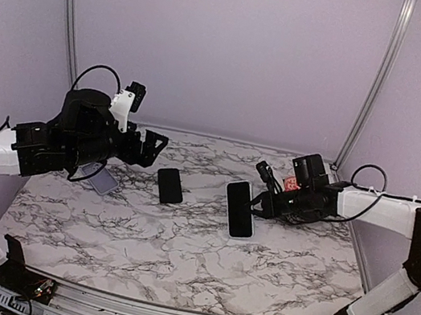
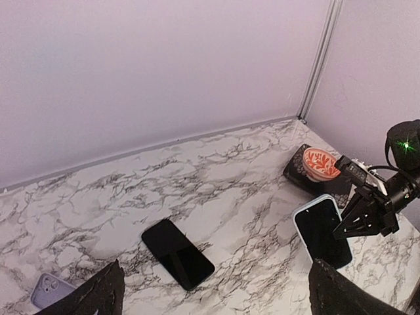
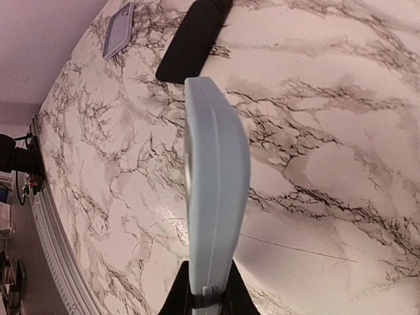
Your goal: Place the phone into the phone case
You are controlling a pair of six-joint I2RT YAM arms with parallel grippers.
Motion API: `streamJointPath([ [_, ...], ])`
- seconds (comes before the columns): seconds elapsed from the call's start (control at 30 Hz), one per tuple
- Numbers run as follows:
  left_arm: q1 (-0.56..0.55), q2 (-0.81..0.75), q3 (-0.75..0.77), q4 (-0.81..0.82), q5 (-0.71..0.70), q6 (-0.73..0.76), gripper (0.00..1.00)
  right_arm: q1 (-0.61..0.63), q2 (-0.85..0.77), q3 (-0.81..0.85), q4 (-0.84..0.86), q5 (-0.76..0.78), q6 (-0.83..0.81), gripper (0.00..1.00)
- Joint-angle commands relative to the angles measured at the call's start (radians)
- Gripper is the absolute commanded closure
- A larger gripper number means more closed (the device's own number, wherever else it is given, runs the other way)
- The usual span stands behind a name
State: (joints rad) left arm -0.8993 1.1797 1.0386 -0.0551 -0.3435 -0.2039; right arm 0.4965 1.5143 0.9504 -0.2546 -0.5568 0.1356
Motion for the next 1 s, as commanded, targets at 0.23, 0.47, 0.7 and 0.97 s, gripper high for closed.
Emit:
streamJointPath([
  [0.23,0.081,0.017,-0.112,-0.086,0.025,-0.126,0.01,-0.119,0.252,0.138,-0.129,-0.191,-0.033,1.0],
  [0.47,0.106,0.015,-0.165,-0.089,0.032,-0.16,0.01,-0.136,0.327,0.192,-0.166,-0.038,-0.053,0.78],
  [0.7,0.167,0.088,-0.199,-0.069,0.041,-0.201,0.01,-0.133,0.358,0.262,-0.235,0.099,-0.064,0.73],
  [0.97,0.3,0.249,-0.182,-0.069,0.052,-0.205,0.01,-0.01,0.278,0.35,-0.318,0.447,-0.036,0.53],
])
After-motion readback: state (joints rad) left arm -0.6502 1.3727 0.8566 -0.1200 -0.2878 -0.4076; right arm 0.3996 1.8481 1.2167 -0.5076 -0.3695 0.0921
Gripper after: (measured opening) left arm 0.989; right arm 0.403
